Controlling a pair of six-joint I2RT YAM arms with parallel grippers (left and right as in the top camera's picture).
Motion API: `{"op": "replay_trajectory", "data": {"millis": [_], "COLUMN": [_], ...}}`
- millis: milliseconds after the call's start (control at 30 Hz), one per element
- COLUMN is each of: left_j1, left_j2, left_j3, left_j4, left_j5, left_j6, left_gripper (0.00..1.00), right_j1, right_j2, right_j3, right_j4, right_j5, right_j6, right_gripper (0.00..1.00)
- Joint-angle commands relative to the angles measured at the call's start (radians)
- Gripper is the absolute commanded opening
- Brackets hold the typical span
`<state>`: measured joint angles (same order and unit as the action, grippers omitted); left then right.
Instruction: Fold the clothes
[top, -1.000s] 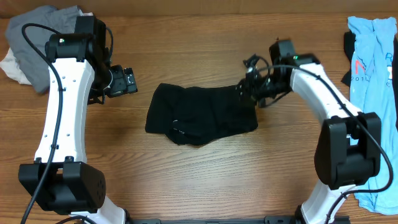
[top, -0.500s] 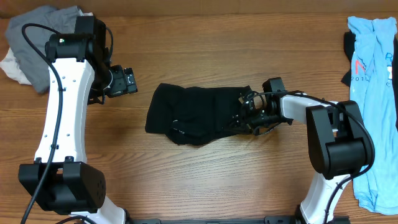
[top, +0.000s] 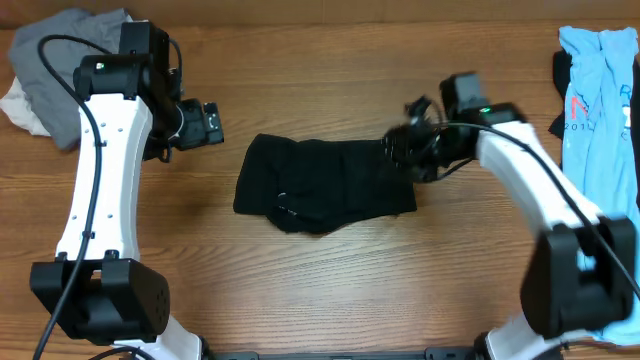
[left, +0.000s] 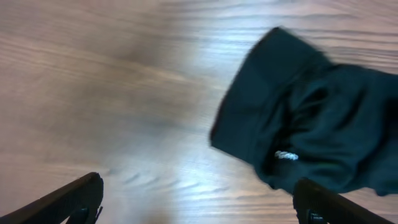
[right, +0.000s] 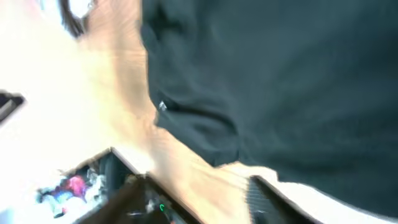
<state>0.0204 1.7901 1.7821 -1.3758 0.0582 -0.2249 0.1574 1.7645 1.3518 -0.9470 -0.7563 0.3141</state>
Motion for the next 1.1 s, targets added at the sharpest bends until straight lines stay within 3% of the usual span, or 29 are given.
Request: {"op": "replay_trajectory", "data": {"millis": [0, 300, 567, 767, 1067], "left_j1": [0.004, 0.032, 0.09, 0.099, 0.094], "left_j2": [0.051, 0.248, 0.409, 0.451, 0.533], "left_j3": [-0.05, -0.064, -0.064, -0.064, -0.065], "left_j4": [0.049, 0.135, 0.144, 0.147, 0.16], "left_j5": [0.137, 0.173, 0.494, 0.538, 0.549], "left_j6": [0.089, 0.194, 0.418, 0.469, 0.448], "left_gripper": [1.0, 1.0, 1.0, 1.0, 1.0], "right_j1": [-0.002, -0.002, -0.002, -0.002, -0.002], "right_j2": [-0.079, -0.136, -0.136, -0.135, -0.136], "right_j3": [0.058, 0.06, 0.06, 0.06, 0.06], "right_j4": [-0.043, -0.087, -0.084, -0.084, -0.074], "right_j5": [0.179, 0.191, 0.191, 0.199, 0.198], "right_j6": [-0.002, -0.003, -0.004, -0.006, -0.006], "right_gripper": [1.0, 1.0, 1.0, 1.0, 1.0]}}
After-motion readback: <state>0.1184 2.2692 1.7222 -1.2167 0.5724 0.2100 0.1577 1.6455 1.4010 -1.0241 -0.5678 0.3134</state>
